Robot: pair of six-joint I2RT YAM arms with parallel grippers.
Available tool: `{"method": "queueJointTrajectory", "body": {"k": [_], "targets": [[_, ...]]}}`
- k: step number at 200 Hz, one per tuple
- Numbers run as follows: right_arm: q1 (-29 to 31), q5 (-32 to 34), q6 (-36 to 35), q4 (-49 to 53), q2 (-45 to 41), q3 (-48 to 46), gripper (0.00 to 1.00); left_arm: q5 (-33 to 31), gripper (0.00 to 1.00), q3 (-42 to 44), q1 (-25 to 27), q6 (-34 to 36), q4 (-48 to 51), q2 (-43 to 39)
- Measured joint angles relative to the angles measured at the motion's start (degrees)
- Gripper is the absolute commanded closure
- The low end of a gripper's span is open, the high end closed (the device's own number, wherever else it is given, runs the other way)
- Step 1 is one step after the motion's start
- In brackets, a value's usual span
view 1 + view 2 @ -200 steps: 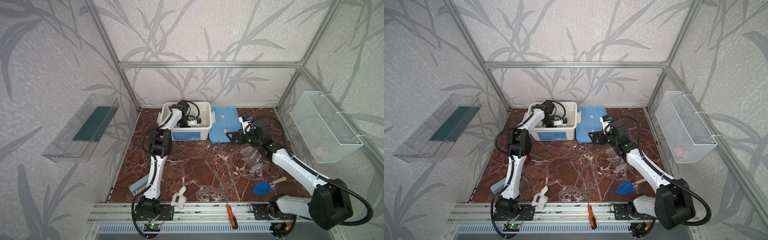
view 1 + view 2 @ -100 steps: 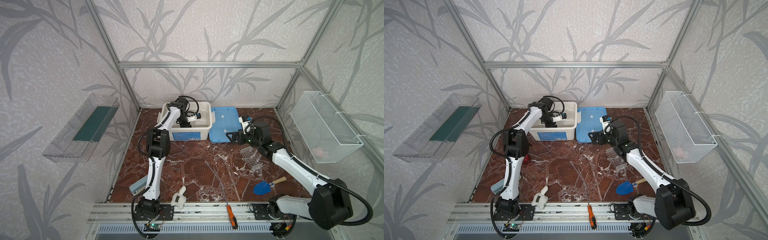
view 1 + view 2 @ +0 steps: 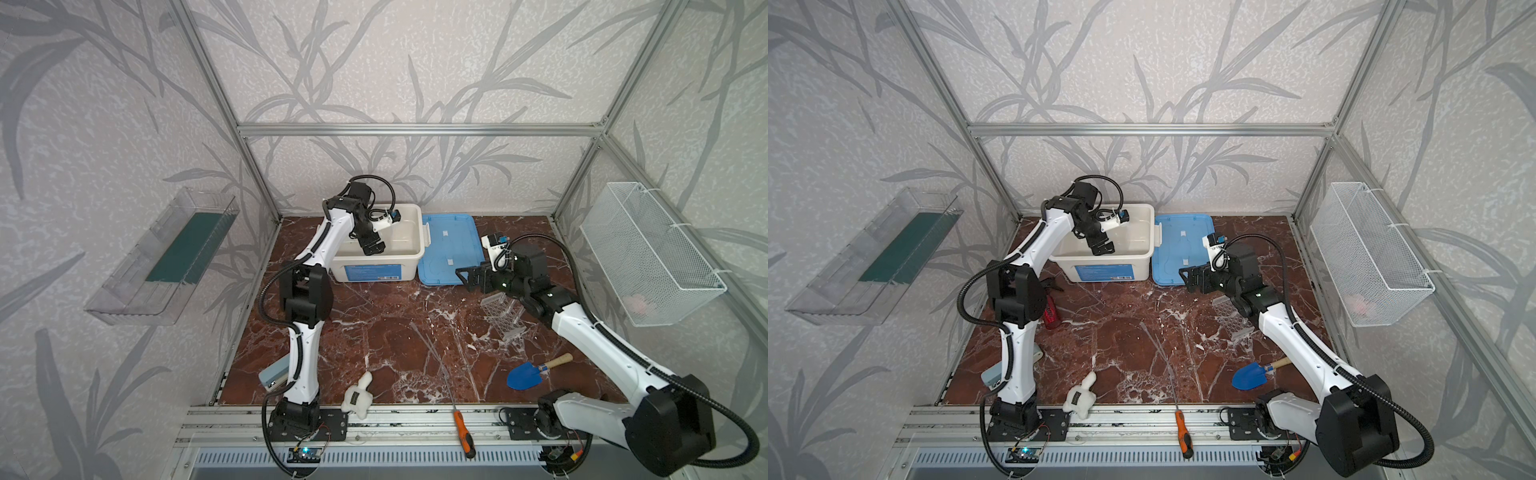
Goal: Organize the chemistry lab equipment
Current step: 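Open the left gripper to release the rod and raise it from the bin, then move the left gripper down to the clear plastic pipette on the table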
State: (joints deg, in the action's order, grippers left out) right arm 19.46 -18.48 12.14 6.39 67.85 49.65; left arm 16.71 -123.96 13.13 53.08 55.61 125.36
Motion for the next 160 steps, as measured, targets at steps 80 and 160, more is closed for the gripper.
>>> {"method": "queueJointTrajectory", "body": {"k": [80,160], "targets": [[0.0,0.4,0.1,7.3,-6.4,0.0,0.01,11.1,0.01,6.5,3.5,-31.6,-17.6,-22.8],[1.7,-1.6,2.4,9.9,-7.2,-1.1,0.01,16.0,0.01,40.9,9.2,-76.4,-50.7,-41.8]]}}
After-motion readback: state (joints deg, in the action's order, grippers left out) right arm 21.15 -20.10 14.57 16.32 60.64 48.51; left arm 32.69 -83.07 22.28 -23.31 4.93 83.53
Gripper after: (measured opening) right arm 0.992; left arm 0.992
